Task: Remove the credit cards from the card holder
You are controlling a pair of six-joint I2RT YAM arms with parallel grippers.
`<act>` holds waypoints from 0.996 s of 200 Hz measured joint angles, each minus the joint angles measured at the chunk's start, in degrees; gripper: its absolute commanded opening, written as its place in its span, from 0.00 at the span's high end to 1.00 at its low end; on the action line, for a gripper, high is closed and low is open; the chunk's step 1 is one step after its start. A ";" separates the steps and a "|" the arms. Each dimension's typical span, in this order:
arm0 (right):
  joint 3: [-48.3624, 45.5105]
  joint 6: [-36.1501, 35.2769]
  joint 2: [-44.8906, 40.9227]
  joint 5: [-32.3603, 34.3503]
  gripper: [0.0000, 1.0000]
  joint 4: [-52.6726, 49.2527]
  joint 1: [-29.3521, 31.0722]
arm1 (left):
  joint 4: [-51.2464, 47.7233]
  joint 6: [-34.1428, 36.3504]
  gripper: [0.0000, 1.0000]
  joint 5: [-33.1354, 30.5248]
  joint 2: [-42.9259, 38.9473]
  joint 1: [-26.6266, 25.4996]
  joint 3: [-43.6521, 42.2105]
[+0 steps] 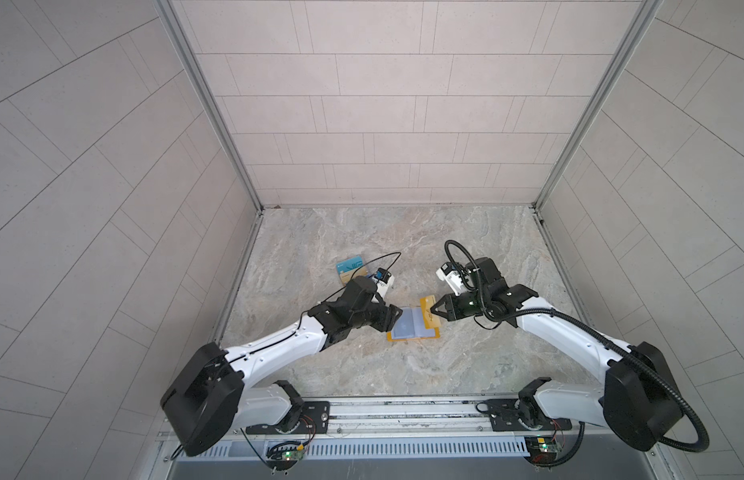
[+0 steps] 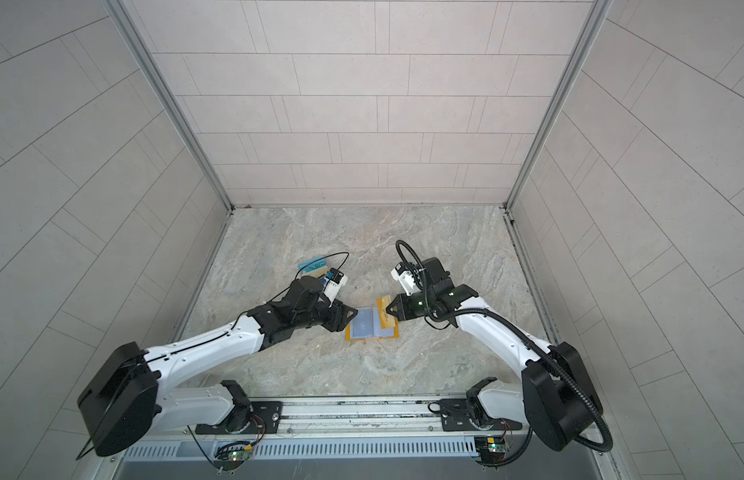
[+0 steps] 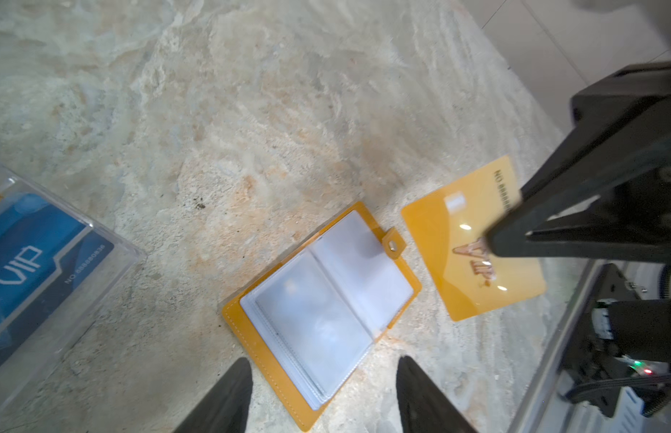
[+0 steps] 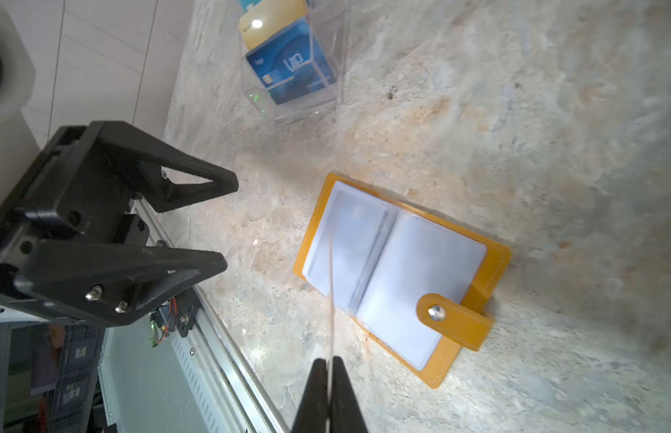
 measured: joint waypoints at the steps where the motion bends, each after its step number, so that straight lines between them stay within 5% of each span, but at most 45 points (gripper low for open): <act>1: 0.07 -0.11 -0.02 -0.09 1.00 -0.09 0.09 | -0.09 0.07 0.30 0.26 -0.24 0.02 0.02; 99: 4.00 -4.83 -1.25 -7.34 1.00 -3.43 6.71 | -5.66 5.62 0.23 19.61 -13.18 3.19 0.39; 199: 7.21 -8.44 -1.44 -14.32 1.00 -3.74 13.44 | -13.94 10.56 0.33 32.54 -14.23 4.57 5.38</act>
